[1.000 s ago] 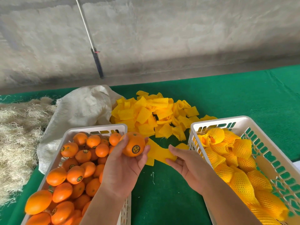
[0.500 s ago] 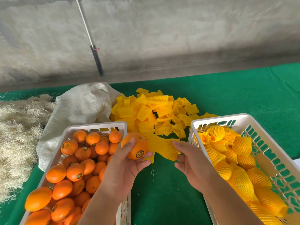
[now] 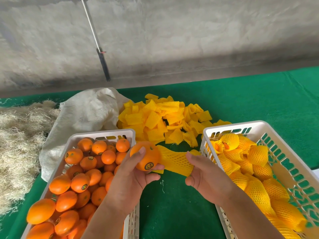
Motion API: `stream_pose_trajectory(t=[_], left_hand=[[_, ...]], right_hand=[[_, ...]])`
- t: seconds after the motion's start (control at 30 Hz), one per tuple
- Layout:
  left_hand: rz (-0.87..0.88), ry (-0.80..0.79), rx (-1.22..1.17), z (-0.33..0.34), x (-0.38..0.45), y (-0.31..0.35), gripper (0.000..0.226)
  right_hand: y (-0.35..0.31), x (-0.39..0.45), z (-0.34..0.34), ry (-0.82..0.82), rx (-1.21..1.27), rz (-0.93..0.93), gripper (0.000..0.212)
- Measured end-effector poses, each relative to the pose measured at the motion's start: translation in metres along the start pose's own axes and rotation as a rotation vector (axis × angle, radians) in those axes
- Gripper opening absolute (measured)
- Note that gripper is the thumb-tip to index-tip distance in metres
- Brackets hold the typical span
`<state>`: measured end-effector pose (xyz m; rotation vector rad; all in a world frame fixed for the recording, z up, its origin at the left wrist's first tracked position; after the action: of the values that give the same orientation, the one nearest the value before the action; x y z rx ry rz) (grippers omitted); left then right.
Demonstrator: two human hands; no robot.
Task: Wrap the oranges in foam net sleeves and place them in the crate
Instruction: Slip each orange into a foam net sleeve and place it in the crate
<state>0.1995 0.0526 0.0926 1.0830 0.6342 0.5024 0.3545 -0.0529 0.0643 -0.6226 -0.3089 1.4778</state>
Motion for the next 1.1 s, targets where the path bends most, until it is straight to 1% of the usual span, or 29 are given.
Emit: stream_pose_trajectory(t=[0.1,0.17,0.27,0.37,0.43,0.47,0.53,0.6,0.63,0.7,0.77,0.83,0.93,0.97,1.0,1.07,1.1], left_hand=[[-0.025,-0.022,-0.026,0.002,0.0,-0.006,0.065],[-0.027,-0.041,-0.021,0.003,-0.001,-0.008,0.073],[-0.033,-0.054,-0.02,0.003,-0.001,-0.01,0.076],[-0.034,-0.063,-0.016,0.003,-0.002,-0.011,0.083],[-0.04,-0.056,-0.006,0.002,-0.002,-0.01,0.081],[-0.044,-0.044,0.002,0.001,-0.001,-0.01,0.078],[-0.052,-0.016,0.02,-0.002,-0.002,-0.011,0.073],[-0.057,-0.003,0.036,-0.002,-0.003,-0.012,0.07],[-0.06,0.0,0.042,-0.002,-0.003,-0.013,0.071],[-0.065,-0.001,0.045,-0.001,-0.002,-0.013,0.075],[-0.062,-0.004,0.044,0.0,-0.002,-0.012,0.079],[-0.056,-0.006,0.044,0.0,0.0,-0.01,0.076],[-0.056,0.008,0.046,0.0,0.003,-0.007,0.072],[-0.062,0.012,0.037,0.0,0.003,-0.007,0.07],[-0.07,0.015,0.021,0.0,0.004,-0.007,0.069],[-0.076,0.015,-0.006,0.0,0.004,-0.006,0.068],[-0.074,0.012,-0.008,0.0,0.003,-0.006,0.068]], right_hand=[[0.002,-0.002,0.0,-0.004,-0.042,0.029,0.069],[0.003,-0.004,0.001,-0.003,-0.085,0.041,0.071],[0.002,-0.007,0.002,-0.017,-0.121,0.043,0.075],[0.0,-0.007,-0.003,0.032,-0.162,0.002,0.08],[-0.002,-0.007,-0.007,0.096,-0.146,-0.028,0.082],[-0.003,-0.007,-0.009,0.127,-0.126,-0.042,0.078],[-0.006,-0.007,-0.012,0.186,-0.099,-0.072,0.082],[-0.007,-0.007,-0.014,0.202,-0.093,-0.094,0.083],[-0.007,-0.007,-0.014,0.21,-0.093,-0.104,0.088],[-0.007,-0.007,-0.014,0.219,-0.084,-0.118,0.096],[-0.008,-0.007,-0.01,0.213,-0.101,-0.116,0.1],[-0.009,-0.008,-0.009,0.201,-0.11,-0.107,0.103],[-0.008,-0.009,-0.005,0.183,-0.116,-0.087,0.122],[-0.008,-0.01,-0.003,0.17,-0.114,-0.082,0.123],[-0.007,-0.01,-0.002,0.148,-0.116,-0.072,0.117],[-0.007,-0.01,-0.003,0.127,-0.142,-0.061,0.092],[-0.006,-0.01,-0.003,0.121,-0.165,-0.055,0.086]])
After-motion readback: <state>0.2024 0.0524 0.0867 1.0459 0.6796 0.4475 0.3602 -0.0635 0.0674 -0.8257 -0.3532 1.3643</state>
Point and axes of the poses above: each hand's wrist, its own x-axis towards the middle knuckle, its own z-axis out of the palm, y = z × x, the point moved 6 cm from there along x, towards the middle knuckle, and after that the axes turned 14 degrees about x, right-handed, at the moved point
